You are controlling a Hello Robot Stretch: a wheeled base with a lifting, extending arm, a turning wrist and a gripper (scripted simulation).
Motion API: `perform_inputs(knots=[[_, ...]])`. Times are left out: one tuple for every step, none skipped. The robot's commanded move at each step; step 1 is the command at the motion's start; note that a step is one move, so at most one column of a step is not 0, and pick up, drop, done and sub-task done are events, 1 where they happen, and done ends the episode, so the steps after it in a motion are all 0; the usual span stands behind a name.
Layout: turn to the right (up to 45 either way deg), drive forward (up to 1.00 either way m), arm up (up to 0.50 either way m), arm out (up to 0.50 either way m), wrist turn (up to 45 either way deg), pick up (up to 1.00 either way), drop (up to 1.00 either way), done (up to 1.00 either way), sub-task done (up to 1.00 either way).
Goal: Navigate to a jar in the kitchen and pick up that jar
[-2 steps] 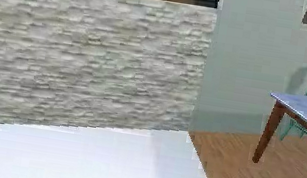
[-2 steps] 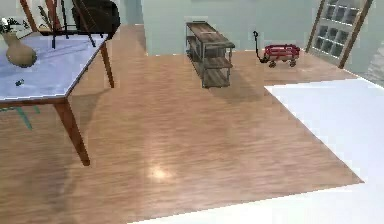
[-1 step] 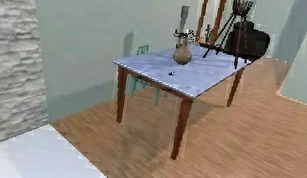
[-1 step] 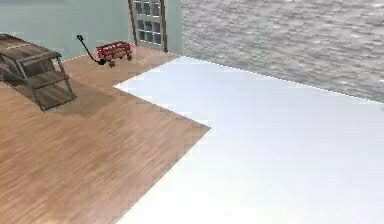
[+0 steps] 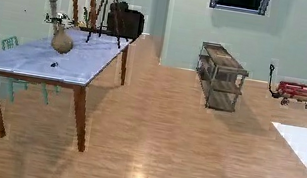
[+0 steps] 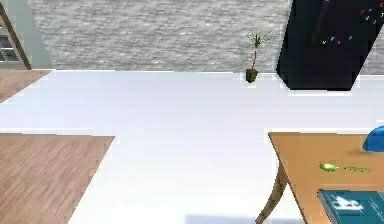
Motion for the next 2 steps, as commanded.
perform_inputs(knots=[[0.0,0.10,0.00,0.00,0.0,0.00,0.00,0.00,0.00],[-45.0,0.00,0.00,0.00,0.0,0.00,0.00,0.00,0.00]])
